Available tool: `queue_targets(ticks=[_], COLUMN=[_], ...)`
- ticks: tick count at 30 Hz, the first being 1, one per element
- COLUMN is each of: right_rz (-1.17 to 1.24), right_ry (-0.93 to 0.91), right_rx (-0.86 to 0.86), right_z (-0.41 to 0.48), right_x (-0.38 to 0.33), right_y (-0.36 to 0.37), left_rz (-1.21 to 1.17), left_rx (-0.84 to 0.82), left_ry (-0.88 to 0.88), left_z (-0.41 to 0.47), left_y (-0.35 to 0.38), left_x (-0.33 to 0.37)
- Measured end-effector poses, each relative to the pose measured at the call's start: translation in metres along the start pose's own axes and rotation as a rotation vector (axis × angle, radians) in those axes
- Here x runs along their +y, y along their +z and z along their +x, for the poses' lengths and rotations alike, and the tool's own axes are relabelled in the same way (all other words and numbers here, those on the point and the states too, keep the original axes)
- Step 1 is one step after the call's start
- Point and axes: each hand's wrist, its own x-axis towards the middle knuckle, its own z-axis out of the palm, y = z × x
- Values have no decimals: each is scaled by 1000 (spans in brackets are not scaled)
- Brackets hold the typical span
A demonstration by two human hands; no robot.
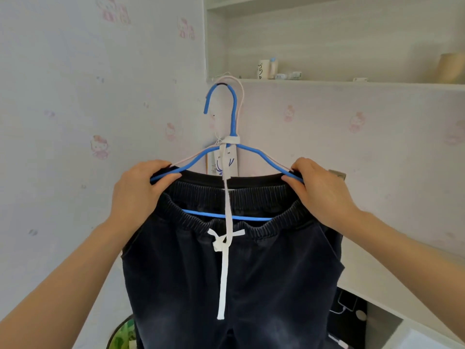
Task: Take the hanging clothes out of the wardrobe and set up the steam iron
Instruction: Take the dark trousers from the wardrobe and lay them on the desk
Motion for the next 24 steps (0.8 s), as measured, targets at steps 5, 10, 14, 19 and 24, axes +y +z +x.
queue_targets(ticks=[5, 10, 14, 19, 24], right_rz=[58, 123, 182, 254, 276], right_ry=[-25, -28, -30, -22, -5], right_rx=[24, 22, -21, -98, -179], right_z=[69, 141, 190, 239, 265], right_x=[20, 43, 65, 90, 109], right_y=[22, 61, 107, 177, 244], left_rz=[-7, 6, 35, 62, 87], left_rx=[42, 49, 25, -7, -61], left_ry=[-4, -36, -85, -149, -218], left_z=[55, 112, 148, 181, 200], left_y=[19, 53, 89, 140, 184], left_x=[-11, -32, -57, -95, -134])
